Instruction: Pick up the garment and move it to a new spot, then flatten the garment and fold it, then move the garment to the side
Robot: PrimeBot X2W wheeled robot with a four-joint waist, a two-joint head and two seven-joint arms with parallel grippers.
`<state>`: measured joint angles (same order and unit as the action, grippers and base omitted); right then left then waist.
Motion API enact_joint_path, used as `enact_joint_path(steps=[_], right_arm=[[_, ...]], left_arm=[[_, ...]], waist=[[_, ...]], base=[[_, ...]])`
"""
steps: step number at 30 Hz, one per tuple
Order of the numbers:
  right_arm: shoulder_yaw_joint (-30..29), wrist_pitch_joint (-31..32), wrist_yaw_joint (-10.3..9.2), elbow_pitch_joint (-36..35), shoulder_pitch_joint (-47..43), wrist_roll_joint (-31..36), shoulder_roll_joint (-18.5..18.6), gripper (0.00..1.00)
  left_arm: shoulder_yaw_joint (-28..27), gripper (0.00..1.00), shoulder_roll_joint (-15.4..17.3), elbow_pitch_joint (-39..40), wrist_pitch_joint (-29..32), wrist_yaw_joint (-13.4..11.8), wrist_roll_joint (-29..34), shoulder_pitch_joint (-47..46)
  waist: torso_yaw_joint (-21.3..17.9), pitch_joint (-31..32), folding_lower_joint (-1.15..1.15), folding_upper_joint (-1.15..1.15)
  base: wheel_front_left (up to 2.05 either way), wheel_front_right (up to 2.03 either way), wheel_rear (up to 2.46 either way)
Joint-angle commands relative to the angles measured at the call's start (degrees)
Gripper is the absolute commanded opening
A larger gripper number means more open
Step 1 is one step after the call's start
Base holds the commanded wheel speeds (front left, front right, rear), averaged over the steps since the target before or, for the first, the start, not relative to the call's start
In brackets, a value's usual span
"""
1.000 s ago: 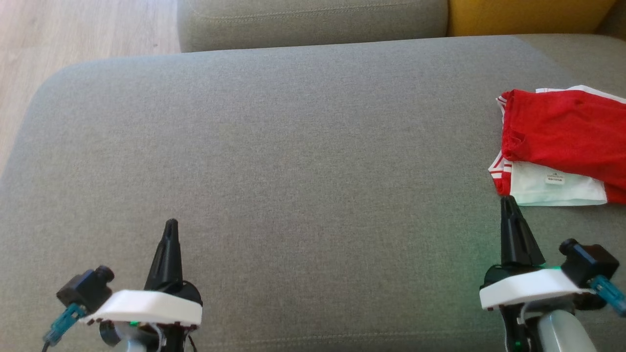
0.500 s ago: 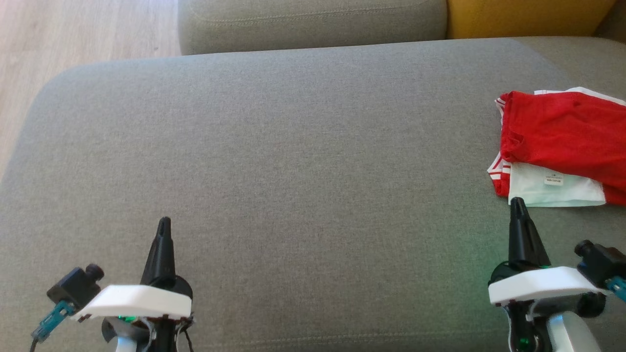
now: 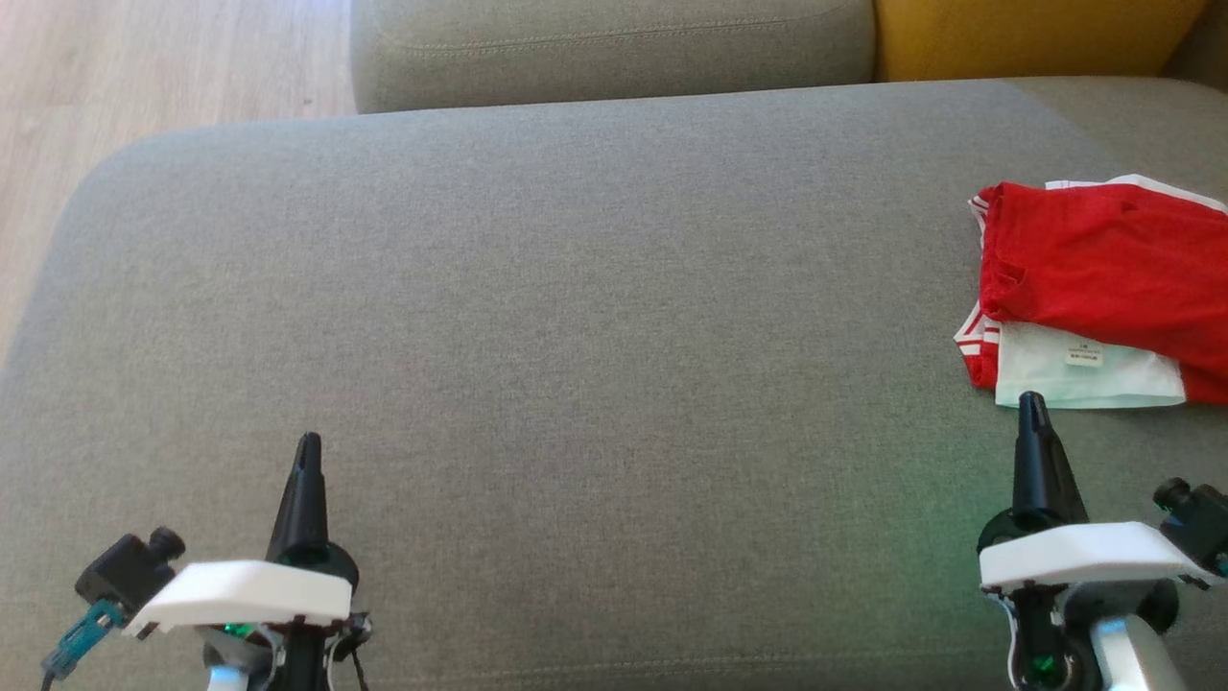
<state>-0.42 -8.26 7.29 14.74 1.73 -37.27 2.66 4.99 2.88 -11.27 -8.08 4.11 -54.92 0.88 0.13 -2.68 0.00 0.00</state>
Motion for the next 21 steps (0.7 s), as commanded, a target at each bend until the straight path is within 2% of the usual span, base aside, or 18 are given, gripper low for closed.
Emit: enact_joint_path(steps=[1,21], right_arm=[[0.1,0.6,0.08,-1.7,2.8,-2.3,1.1,0.00],[-0.9,3.6,0.11,-1.5,3.1,-15.6,1.3,0.00]], left_arm=[[-1.2,0.00,0.7,1.6,0.5,0.7,-1.5,-3.1],[-3.2,0.00,0.9,0.5,3.6,1.4,-10.6,-4.1]], waist=[[0.0,0.1,0.00,0.00],[0.0,0.7,0.00,0.00]], base=[[0.00,0.00,0.00],[0.00,0.00,0.00]])
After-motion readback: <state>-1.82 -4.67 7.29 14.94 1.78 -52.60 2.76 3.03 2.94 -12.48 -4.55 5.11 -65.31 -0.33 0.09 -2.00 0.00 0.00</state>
